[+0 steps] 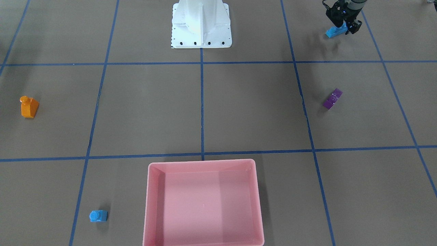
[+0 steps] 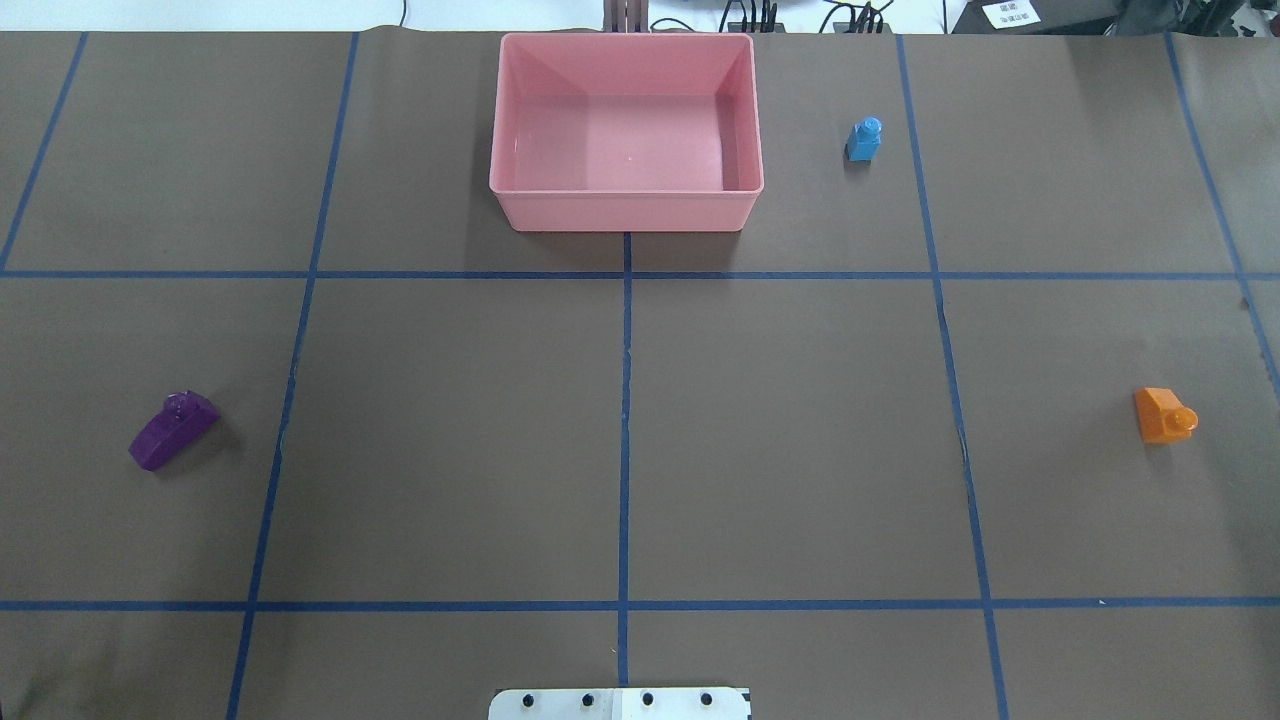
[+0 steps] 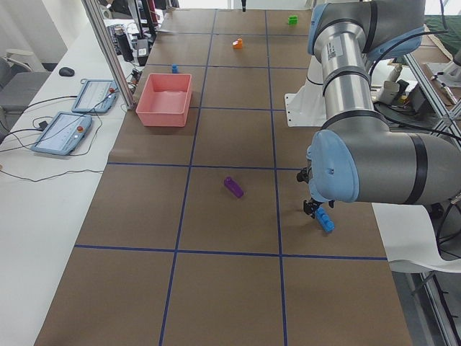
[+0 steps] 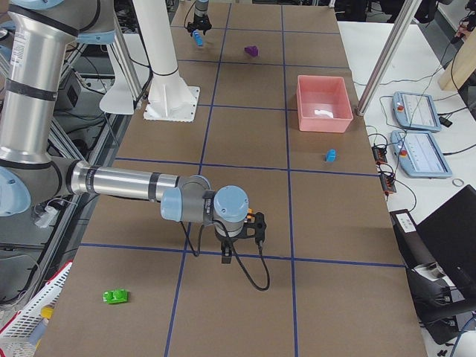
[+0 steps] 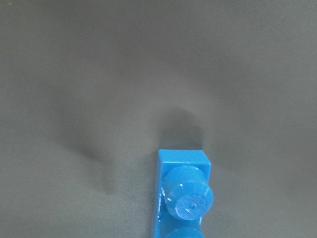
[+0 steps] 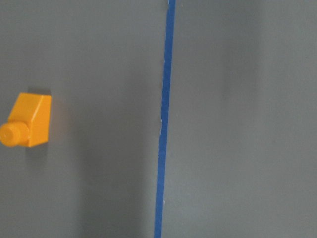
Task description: Put all blocks into box
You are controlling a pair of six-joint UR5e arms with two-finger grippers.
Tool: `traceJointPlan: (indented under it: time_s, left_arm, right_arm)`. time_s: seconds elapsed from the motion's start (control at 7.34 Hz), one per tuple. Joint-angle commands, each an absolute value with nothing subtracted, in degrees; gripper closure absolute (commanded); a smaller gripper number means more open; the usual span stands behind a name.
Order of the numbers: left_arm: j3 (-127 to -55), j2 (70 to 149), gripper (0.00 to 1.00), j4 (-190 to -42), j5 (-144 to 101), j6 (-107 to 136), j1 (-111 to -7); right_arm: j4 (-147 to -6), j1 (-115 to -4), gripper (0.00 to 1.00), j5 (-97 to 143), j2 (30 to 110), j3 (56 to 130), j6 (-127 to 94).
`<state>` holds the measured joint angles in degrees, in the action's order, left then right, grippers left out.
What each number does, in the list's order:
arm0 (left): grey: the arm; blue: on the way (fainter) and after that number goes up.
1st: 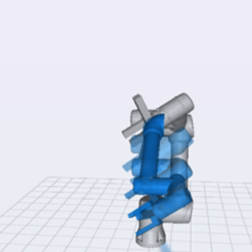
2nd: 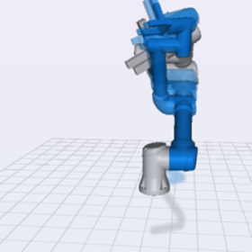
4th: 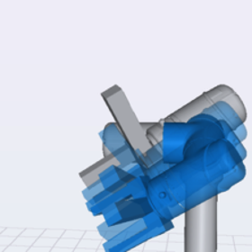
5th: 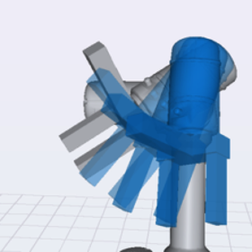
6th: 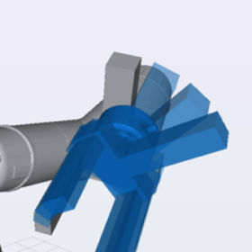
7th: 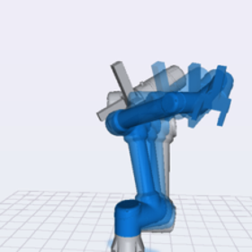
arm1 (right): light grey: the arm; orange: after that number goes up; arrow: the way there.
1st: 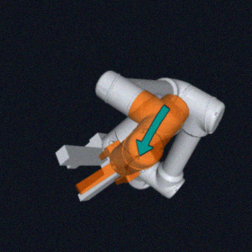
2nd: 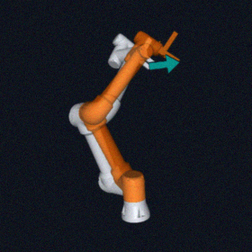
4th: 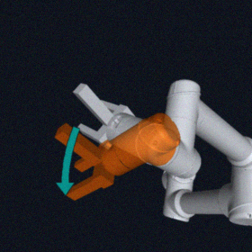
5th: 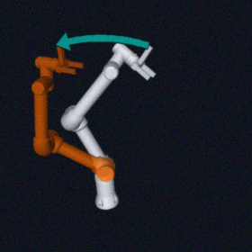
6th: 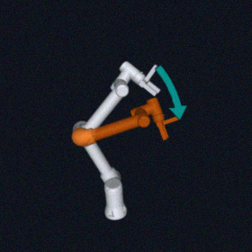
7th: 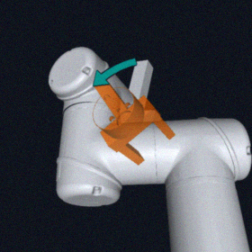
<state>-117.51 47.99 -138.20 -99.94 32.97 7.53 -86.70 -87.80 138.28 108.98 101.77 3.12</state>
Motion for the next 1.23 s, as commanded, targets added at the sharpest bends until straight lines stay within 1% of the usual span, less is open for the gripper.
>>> traceJointPlan:
  time_s: [0.0, 0.41, 0.54, 0.68, 0.82, 0.95, 1.09]
  left_arm:
    - [-116.46, 48.42, 0.07, -138.16, -99.93, 33.13, 8.26]
    - [-115.06, 50.79, 0.11, -138.08, -99.58, 33.31, 8.79]
    - [-114.96, 51.06, 0.26, -138.08, -99.58, 33.31, 8.79]
    - [-115.05, 50.98, 0.7, -138.08, -99.58, 33.31, 8.7]
    - [-115.4, 50.72, 1.0, -138.25, -99.58, 33.31, 8.35]
    - [-116.01, 50.36, 1.0, -138.69, -99.75, 33.66, 7.31]
    - [-119.23, 50.62, 1.0, -138.78, -100.8, 35.4, 3.81]
  right_arm:
    - [-81.14, -87.8, 0.0, 137.21, 116.52, 101.78, 3.16]
    - [-80.51, -88.06, 0.0, 133.6, 120.13, 101.51, 7.46]
    - [-80.51, -88.33, 0.0, 133.42, 120.76, 101.43, 7.99]
    - [-80.42, -88.42, 0.0, 133.42, 121.28, 101.08, 8.43]
    - [-80.51, -88.5, 0.0, 132.63, 121.46, 100.73, 9.39]
    - [-80.51, -88.59, 0.0, 132.37, 121.9, 100.29, 9.58]
    - [-80.42, -88.59, 0.0, 132.36, 122.95, 99.59, 10.02]
